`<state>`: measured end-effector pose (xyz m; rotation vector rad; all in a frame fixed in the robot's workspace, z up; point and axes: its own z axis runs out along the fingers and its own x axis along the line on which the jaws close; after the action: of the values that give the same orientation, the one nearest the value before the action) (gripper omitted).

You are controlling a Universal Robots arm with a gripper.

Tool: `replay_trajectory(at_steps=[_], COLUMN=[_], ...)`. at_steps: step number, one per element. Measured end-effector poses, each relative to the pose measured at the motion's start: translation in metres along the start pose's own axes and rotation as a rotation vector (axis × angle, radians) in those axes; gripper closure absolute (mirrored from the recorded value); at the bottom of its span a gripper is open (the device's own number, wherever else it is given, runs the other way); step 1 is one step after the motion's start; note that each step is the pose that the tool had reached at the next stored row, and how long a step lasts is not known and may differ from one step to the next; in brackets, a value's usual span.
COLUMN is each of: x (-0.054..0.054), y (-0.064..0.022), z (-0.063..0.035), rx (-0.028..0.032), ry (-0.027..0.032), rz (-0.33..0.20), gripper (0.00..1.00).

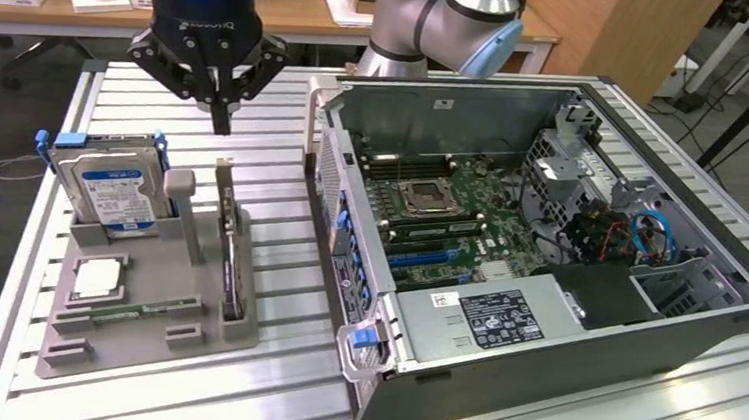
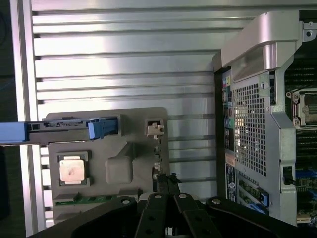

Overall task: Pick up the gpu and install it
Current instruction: 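Reach for the gpu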

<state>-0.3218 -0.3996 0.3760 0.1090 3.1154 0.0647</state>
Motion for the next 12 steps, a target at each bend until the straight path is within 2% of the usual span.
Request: replay_trajectory(at_steps=[12], x=[0.0094], y=[-0.0008], z=[0.0007], rx=[0.0], ry=[0.0001], rz=[0.0], gripper=[0.89])
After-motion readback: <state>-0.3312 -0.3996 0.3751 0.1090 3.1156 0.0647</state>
